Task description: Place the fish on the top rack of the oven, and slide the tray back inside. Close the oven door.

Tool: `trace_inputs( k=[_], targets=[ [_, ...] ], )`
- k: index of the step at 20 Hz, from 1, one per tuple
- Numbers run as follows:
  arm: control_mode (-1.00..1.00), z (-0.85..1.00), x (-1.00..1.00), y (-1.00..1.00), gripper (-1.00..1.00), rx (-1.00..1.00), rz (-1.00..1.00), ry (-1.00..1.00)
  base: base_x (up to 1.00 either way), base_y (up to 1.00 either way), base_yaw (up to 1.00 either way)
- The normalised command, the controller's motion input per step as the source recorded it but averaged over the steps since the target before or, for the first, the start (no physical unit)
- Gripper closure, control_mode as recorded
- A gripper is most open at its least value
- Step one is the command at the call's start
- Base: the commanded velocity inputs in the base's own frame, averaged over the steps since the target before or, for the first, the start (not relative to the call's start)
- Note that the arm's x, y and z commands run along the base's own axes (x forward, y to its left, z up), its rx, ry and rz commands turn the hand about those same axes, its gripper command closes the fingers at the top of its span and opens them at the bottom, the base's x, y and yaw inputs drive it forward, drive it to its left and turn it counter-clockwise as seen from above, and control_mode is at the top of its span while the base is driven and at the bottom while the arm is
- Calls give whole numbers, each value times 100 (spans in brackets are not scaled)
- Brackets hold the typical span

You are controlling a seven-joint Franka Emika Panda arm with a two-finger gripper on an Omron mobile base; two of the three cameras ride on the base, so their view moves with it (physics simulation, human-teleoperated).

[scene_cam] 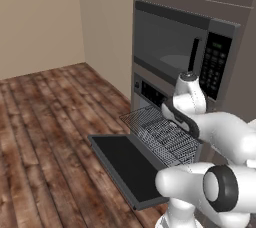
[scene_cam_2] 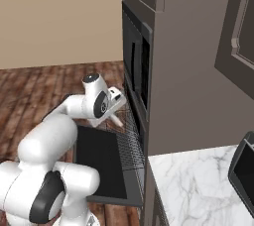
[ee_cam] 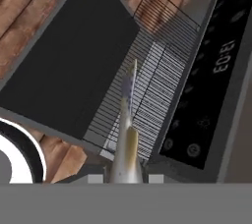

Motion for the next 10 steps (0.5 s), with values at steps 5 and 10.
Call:
trace_inputs(
  k=[5,10],
  targets=[
    [-100,-34,73,39,100,-6,-16,7,0,0,0],
    [-100,-83,89,13,100,-1,-10,3,0,0,0]
  ],
)
